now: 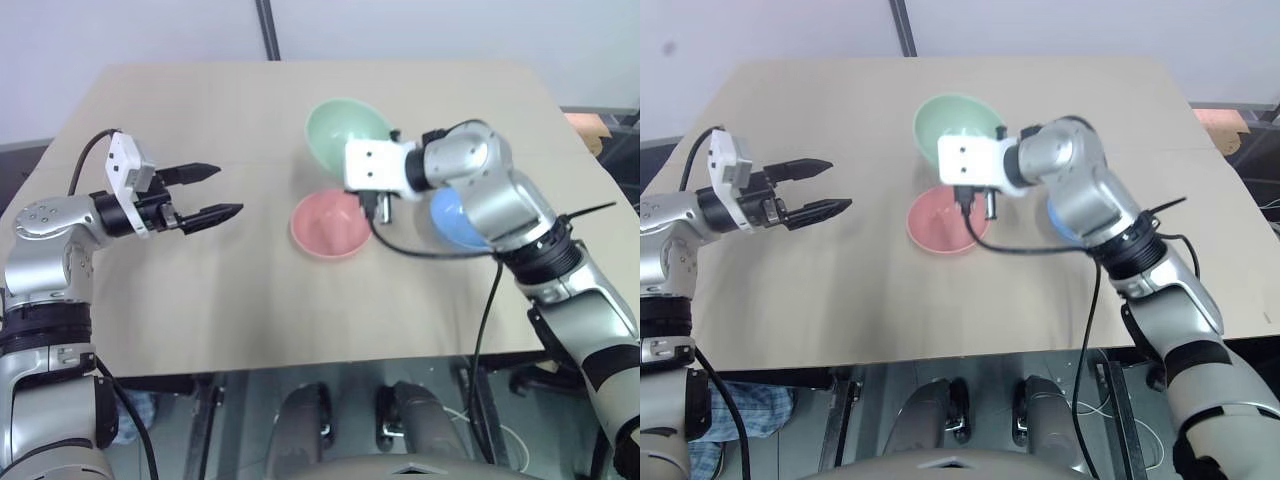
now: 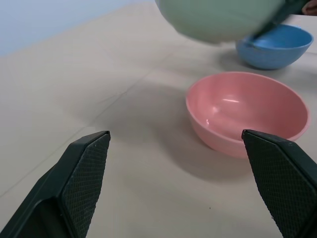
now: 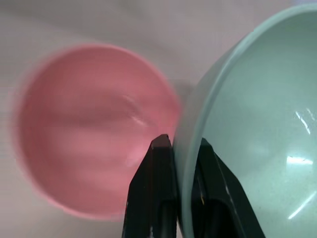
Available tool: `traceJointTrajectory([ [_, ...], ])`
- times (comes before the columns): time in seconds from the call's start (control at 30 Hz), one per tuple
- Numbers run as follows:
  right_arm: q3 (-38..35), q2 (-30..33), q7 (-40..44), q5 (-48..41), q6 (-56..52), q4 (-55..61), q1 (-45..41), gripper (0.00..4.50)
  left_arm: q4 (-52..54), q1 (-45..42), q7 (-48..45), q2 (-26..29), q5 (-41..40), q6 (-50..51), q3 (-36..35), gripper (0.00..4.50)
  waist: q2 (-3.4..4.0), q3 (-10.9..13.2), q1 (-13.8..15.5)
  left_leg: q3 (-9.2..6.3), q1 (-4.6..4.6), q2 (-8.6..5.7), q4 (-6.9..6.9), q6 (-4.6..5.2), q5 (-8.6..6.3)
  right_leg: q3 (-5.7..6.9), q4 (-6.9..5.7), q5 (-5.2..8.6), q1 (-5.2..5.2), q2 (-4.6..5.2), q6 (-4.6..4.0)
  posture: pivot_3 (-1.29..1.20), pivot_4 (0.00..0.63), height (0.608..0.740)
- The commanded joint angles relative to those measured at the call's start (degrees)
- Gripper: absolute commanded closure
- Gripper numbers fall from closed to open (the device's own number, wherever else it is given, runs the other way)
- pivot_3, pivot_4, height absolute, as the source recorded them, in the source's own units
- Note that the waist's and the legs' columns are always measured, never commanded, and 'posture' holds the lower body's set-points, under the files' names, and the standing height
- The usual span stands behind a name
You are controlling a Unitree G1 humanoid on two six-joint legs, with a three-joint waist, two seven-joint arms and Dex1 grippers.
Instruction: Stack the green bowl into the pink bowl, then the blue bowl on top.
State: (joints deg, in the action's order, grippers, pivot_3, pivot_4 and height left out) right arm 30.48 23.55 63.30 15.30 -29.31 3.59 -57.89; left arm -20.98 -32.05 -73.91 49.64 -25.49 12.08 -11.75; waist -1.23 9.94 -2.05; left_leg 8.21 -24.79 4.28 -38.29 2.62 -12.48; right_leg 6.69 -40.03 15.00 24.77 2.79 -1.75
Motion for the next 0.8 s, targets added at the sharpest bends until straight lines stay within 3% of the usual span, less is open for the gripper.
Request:
traceJointTrajectory([
  [0.03, 1.7, -0.6, -0.8, 1.9, -3.7, 5.4, 0.9, 4.45, 0.6, -1.6, -0.3, 0.2, 0.1, -0.2, 0.0, 0.0, 0.0, 0.0, 0.0, 0.0, 0.0, 0.0, -0.01, 0.0, 0.0, 0.0, -0.01, 0.0, 0.0, 0.0, 0.0, 0.0, 0.15, 0.74],
  [0.2, 3.5, -0.7, -1.4, 3.5, -5.5, 7.5, 1.5, 4.45, -0.4, -2.4, -0.8, -0.2, 0.5, -0.5, 0.6, 0.0, 0.0, 0.0, 0.0, 0.0, -0.01, -0.01, -0.01, 0.0, 0.0, 0.01, 0.0, 0.0, 0.0, -0.01, 0.0, 0.0, 0.15, 0.74],
  [0.23, 3.6, -0.6, -1.1, 3.5, -6.0, 8.3, 1.6, 3.62, -0.6, -2.6, -0.9, -0.3, 0.5, -0.6, 0.7, 0.0, 0.0, 0.0, 0.0, -0.01, -0.01, -0.01, -0.01, 0.0, 0.0, 0.01, 0.0, 0.0, 0.0, -0.01, 0.0, 0.0, 0.15, 0.74],
  [0.27, 3.6, -0.6, -1.0, 3.4, -6.4, 8.6, 1.6, 3.39, -0.8, -2.7, -0.9, -0.3, 0.6, -0.7, 0.7, 0.0, 0.0, 0.0, 0.0, -0.01, 0.0, -0.01, -0.01, 0.0, 0.0, 0.01, 0.0, 0.0, 0.0, -0.01, 0.0, 0.0, 0.15, 0.74],
  [0.37, 2.5, -1.1, -2.5, 3.6, -7.9, 8.5, 0.8, 1.92, -1.0, -2.9, -1.2, -0.6, 0.8, -0.7, 0.9, 0.0, -0.01, 0.0, 0.0, -0.01, 0.0, -0.01, -0.01, 0.0, 0.0, 0.01, 0.01, 0.0, 0.0, -0.02, 0.01, 0.0, 0.15, 0.74],
  [0.4, 1.7, -1.1, -2.6, 3.3, -8.8, 8.7, 0.4, 1.62, -0.8, -2.8, -1.4, -0.6, 0.8, -0.7, 0.9, 0.0, -0.01, 0.0, 0.0, -0.01, 0.0, -0.01, -0.01, 0.0, 0.0, 0.01, 0.0, 0.0, 0.0, -0.02, 0.01, 0.0, 0.15, 0.74],
  [0.63, -8.7, 3.1, -1.8, -1.3, -21.0, 13.9, -2.0, 1.62, 0.1, -2.1, -3.4, -0.7, 0.4, -1.0, 1.1, 0.0, -0.01, 0.0, 0.1, -0.04, -0.01, -0.01, -0.01, 0.0, 0.0, 0.04, 0.02, 0.0, -0.01, -0.01, 0.01, 0.0, 0.15, 0.74],
  [0.8, -15.7, 12.8, -1.4, -4.5, -30.5, 20.1, 2.8, 1.62, 1.1, -2.0, -6.7, -0.3, -0.4, -0.8, 1.2, 0.0, -0.04, 0.0, 0.7, -0.07, -0.05, -0.04, 0.0, 0.01, -0.01, 0.08, 0.09, 0.0, -0.02, 0.02, 0.0, 0.0, 0.15, 0.74],
])
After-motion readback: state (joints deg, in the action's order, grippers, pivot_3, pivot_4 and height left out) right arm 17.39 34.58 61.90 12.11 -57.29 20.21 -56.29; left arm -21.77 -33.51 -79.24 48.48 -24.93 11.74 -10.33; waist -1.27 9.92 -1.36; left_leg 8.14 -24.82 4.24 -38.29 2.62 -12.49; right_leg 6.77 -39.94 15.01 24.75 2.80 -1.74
